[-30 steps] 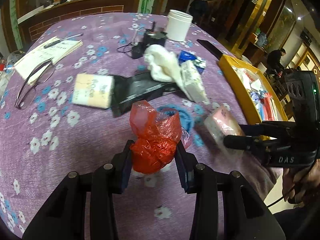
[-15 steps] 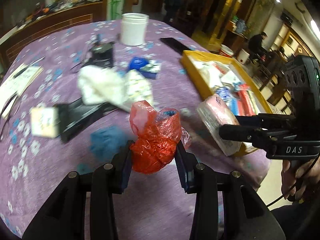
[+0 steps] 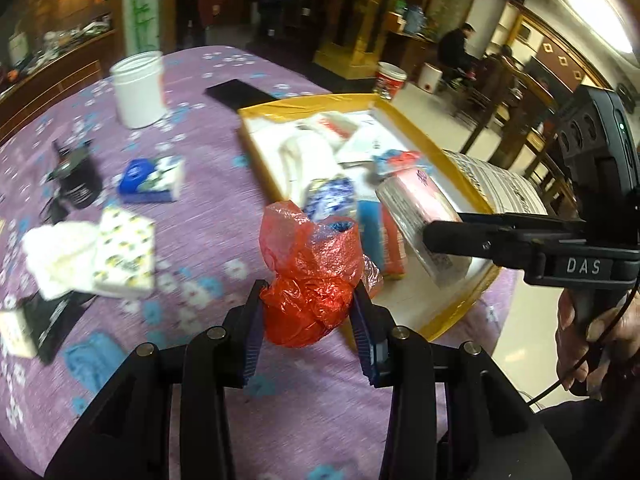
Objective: Organize soft objects
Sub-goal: 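Carry the red plastic bag and pink tissue pack over the tray with both tools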
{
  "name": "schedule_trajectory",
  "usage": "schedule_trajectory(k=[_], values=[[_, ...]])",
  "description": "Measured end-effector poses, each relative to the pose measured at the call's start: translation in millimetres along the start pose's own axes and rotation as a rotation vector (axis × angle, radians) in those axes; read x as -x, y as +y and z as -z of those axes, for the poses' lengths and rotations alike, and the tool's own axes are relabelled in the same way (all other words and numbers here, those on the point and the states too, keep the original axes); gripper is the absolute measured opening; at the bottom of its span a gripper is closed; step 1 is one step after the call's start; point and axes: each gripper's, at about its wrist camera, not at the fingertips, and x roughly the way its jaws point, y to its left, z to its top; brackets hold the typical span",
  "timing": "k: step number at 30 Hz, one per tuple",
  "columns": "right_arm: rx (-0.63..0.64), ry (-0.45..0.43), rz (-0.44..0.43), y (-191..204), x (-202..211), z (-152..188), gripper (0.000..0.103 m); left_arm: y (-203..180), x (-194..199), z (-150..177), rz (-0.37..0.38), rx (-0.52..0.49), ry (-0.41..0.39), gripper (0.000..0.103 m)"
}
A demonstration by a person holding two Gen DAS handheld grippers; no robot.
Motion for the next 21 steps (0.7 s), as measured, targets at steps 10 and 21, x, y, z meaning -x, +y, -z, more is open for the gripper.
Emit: schedule_trajectory(k=[10,21], values=[[-0.069,-0.040,0.016,-39.3,17.1,-12.8,0.051,-40.5,-21.2,-14.1,0.027,-0.070,0.023,0.037],[-0.093,-0.046,0.012,-65.4,19.2,-35.9,0.051,-64.8,-45.5,-31.8,0.030,-0.092,0.035,0.037]])
